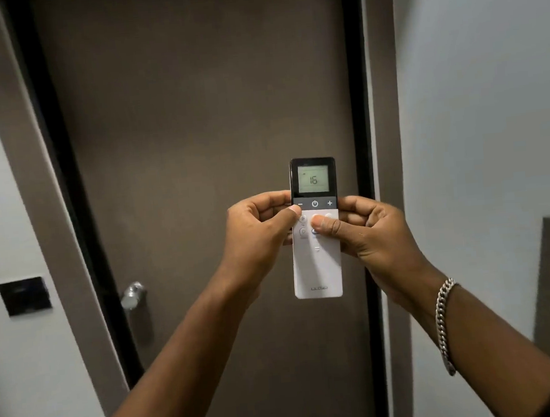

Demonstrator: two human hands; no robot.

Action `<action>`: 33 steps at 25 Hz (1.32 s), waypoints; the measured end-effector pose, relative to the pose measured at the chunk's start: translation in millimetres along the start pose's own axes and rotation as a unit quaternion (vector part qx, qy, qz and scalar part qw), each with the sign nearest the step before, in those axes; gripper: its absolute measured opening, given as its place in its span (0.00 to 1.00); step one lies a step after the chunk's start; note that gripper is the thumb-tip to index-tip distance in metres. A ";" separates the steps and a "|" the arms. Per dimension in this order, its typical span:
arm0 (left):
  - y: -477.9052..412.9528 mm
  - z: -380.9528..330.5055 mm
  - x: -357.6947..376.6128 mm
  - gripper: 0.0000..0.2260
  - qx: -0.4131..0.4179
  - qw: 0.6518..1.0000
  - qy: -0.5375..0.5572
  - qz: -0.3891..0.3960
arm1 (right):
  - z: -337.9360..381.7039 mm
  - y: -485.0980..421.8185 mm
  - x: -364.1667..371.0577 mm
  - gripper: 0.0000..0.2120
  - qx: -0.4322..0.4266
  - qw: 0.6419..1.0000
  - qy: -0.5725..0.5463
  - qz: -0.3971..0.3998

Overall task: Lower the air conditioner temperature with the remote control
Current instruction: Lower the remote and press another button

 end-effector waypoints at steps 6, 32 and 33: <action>65.2 145.7 89.8 0.09 -0.180 0.978 -0.005 0.110 | -131.2 121.9 -77.2 0.16 0.194 0.968 0.029 -0.157; 570.4 604.2 427.3 0.09 -0.371 0.744 -0.294 0.471 | -514.4 752.5 -230.1 0.09 0.711 0.540 0.147 -0.427; 569.6 605.8 428.8 0.10 -0.355 0.742 -0.308 0.478 | -516.6 750.8 -232.4 0.09 0.712 0.540 0.175 -0.413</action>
Point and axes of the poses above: each hand's wrist, its own y-axis away from the middle knuckle, its own x-axis out of the palm, z = x × y, the point moved 7 cm from there along -y, towards the middle knuckle, and after that the axes turned 4 degrees about z, right-handed, at the moved point
